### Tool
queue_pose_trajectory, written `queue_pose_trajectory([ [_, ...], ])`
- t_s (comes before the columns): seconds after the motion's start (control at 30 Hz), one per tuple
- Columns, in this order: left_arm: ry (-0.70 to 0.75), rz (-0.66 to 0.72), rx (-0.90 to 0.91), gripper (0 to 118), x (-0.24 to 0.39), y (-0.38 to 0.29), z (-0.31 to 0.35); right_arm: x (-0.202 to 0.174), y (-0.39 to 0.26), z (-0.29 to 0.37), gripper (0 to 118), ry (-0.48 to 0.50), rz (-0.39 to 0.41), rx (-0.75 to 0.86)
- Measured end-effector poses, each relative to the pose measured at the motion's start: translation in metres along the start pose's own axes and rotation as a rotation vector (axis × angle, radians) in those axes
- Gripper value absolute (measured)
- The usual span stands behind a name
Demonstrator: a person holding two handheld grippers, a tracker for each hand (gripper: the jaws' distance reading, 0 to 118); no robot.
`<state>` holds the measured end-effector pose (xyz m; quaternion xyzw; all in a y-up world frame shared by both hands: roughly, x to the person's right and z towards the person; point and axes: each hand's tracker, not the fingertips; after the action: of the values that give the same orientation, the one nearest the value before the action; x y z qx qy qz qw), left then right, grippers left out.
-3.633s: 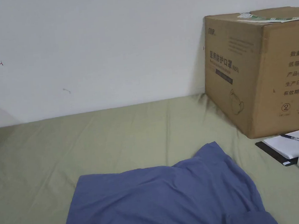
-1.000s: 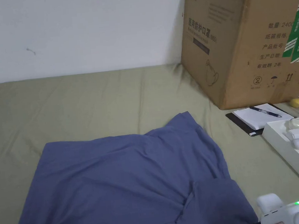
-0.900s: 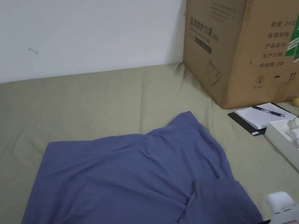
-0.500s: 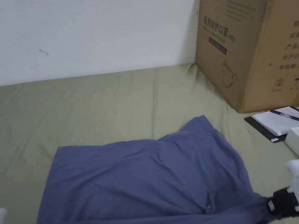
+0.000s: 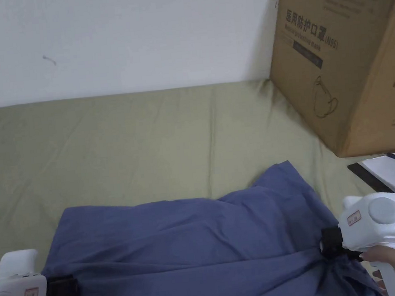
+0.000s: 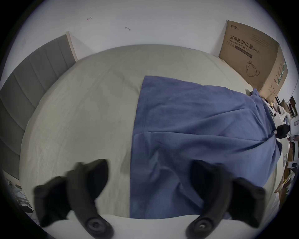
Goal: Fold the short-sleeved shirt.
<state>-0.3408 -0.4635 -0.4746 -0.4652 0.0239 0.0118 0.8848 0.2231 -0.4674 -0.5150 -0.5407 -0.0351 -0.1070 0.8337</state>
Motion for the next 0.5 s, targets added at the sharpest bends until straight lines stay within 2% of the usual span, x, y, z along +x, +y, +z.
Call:
queue_pose_trajectory([
  [0.03,0.002,-0.007,0.041,109,-0.001,-0.003,0.006,0.0,-0.005,0.006,69,0.013,-0.01,0.036],
  [0.07,-0.016,0.006,0.088,111,0.0,-0.006,0.018,0.001,-0.01,0.011,105,0.033,-0.014,0.064],
  [0.1,-0.029,0.019,0.104,111,0.0,-0.006,0.028,0.001,-0.014,0.02,118,0.029,-0.011,0.087],
  [0.17,-0.068,0.045,0.135,111,0.001,-0.008,0.054,-0.003,-0.029,0.051,110,0.048,-0.008,0.177],
  [0.23,-0.127,0.076,0.217,111,0.006,-0.018,0.095,-0.005,-0.049,0.085,110,0.082,0.008,0.247],
  [0.4,-0.226,0.205,0.412,107,0.017,-0.07,0.188,-0.025,-0.119,0.173,107,0.283,0.029,0.55],
  [0.43,-0.23,0.228,0.458,100,0.02,-0.083,0.204,-0.03,-0.137,0.19,99,0.312,0.035,0.616],
  [0.47,-0.233,0.24,0.485,80,0.022,-0.092,0.215,-0.033,-0.154,0.201,76,0.318,0.036,0.669],
  [0.5,-0.214,0.246,0.512,54,0.025,-0.104,0.228,-0.036,-0.172,0.214,47,0.317,0.042,0.719],
])
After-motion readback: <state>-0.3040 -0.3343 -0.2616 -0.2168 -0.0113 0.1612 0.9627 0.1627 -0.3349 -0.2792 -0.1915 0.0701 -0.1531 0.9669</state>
